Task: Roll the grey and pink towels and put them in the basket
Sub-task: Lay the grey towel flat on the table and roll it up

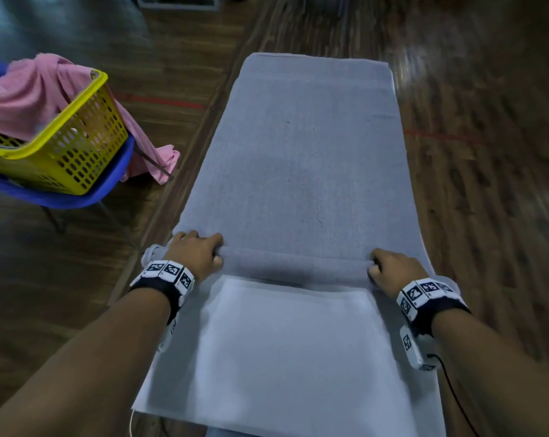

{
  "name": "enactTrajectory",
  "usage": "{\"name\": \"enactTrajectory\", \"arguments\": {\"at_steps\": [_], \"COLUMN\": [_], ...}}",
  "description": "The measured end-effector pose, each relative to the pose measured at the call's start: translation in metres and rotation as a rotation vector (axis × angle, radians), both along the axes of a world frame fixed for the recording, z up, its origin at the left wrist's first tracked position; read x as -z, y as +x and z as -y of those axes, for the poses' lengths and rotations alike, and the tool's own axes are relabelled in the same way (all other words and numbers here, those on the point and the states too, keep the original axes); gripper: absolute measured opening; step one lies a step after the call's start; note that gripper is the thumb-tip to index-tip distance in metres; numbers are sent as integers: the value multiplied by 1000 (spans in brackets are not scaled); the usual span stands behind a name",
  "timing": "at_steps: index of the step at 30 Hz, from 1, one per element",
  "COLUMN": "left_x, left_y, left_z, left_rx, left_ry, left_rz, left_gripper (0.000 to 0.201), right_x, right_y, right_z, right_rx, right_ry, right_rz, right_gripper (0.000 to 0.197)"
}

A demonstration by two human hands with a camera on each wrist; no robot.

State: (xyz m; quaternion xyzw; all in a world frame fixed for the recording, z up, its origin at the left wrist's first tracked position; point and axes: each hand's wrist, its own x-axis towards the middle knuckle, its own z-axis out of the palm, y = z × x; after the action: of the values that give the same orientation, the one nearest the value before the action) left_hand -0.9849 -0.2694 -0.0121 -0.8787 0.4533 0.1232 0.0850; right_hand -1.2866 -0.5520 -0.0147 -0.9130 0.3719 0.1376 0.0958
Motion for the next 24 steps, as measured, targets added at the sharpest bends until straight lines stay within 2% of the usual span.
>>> {"name": "enactTrajectory", "arguments": {"at_steps": [2, 4, 6, 9, 14, 17, 19, 22, 24], "left_x": [3, 8, 16, 21, 16, 12, 9, 7, 9], "left_y": [-4, -16, -31, -40, -23, -12, -7, -2, 0], "left_z": [-5, -14, -23, -28, -19, -15, -11, -9, -11], "left_rx": [-11, 2, 36, -11, -43, -16, 4, -8, -17], "left_ry": [-93, -118, -125, -144, 9, 25, 68, 120, 91], "left_rz": [112, 163, 135, 87, -43, -2, 45, -18, -73], "left_gripper": [32, 32, 28, 38, 52, 33, 24, 27, 27], "right_x": [4, 10, 21, 32, 19, 8, 6, 9, 8], "right_y": [-8, -15, -21, -26, -7, 6, 7, 2, -5], "right_z": [-7, -21, -38, -48, -25, -25, -33, -48, -58], "right_rx": [-65, -95, -98, -98, -55, -2, 34, 96, 140], "right_ry": [-148, -222, -180, -147, -69, -41, -40, 18, 38], "right_rz": [151, 222, 153, 44, -57, -64, -102, -161, -172], "right_gripper": [21, 22, 33, 51, 39, 20, 18, 21, 23]}}
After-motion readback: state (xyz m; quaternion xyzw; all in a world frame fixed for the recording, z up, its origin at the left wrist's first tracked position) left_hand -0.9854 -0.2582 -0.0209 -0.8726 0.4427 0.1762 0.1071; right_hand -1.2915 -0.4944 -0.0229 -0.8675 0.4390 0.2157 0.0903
